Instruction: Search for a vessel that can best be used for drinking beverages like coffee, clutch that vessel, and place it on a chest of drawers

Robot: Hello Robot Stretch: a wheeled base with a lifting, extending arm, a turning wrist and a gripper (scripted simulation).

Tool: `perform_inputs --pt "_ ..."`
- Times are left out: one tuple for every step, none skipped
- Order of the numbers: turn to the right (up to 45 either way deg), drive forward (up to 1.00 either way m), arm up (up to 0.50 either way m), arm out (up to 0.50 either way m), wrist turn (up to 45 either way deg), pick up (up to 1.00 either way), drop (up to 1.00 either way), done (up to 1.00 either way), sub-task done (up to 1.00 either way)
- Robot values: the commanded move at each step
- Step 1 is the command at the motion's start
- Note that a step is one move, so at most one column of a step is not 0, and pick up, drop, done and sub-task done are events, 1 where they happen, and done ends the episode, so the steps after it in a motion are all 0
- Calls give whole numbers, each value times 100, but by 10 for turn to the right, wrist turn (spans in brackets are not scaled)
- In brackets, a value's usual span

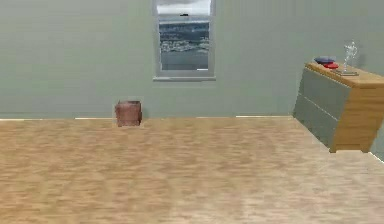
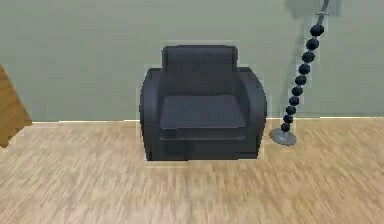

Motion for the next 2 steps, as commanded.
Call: perform_inputs --pt "-390 0 0 0 0 0 0 0 0" --pt "0 30 0 0 0 0 0 0 0"
